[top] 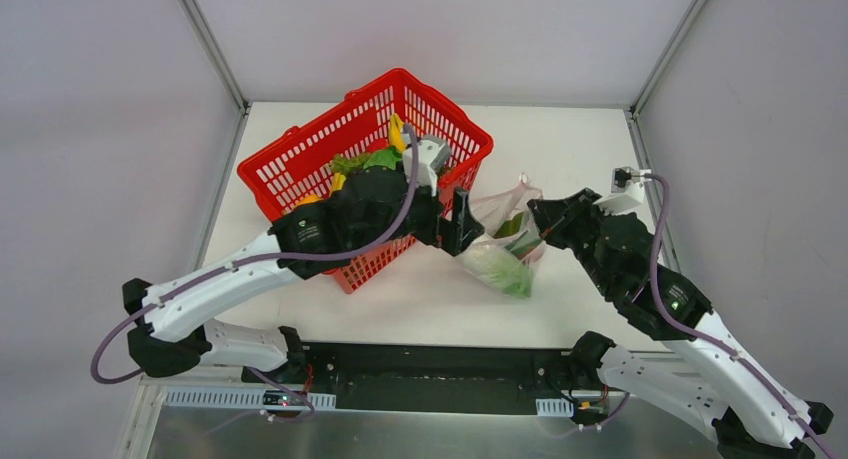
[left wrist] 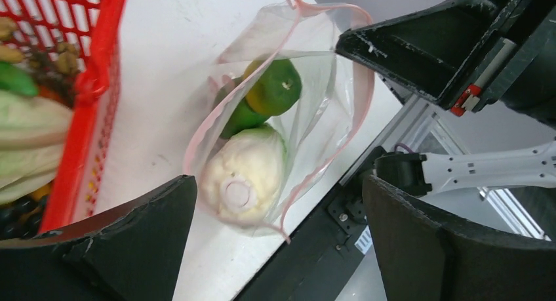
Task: Place the food in the zip-top bag and seal the zipper
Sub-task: Pick up the fake fruit from the bin.
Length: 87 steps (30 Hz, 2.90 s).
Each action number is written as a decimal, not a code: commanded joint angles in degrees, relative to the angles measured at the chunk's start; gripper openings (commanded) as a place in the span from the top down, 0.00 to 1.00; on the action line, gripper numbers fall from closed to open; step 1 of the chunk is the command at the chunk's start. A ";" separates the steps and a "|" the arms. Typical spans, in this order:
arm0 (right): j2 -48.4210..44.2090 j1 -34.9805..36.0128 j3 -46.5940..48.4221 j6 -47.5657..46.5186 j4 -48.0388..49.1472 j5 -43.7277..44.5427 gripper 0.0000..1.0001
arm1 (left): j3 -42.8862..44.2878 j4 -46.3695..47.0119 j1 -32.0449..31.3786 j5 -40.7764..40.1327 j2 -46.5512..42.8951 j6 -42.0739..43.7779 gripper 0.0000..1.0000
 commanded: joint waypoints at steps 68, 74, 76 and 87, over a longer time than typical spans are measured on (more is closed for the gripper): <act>0.32 0.10 -0.56 1.61 -0.07 -9.10 0.97 | -18.34 -18.51 44.89 14.75 9.41 5.74 0.63; -0.07 0.10 -0.68 1.67 -0.10 -8.98 0.97 | -18.84 -18.35 44.89 14.92 7.63 5.56 0.88; -0.08 0.08 -0.69 1.67 -0.12 -8.95 0.97 | -18.98 -18.36 44.89 14.92 6.78 5.61 0.97; -0.59 0.08 -1.01 2.11 -0.13 -8.89 0.97 | -20.09 -17.24 44.89 12.19 -2.34 4.69 1.00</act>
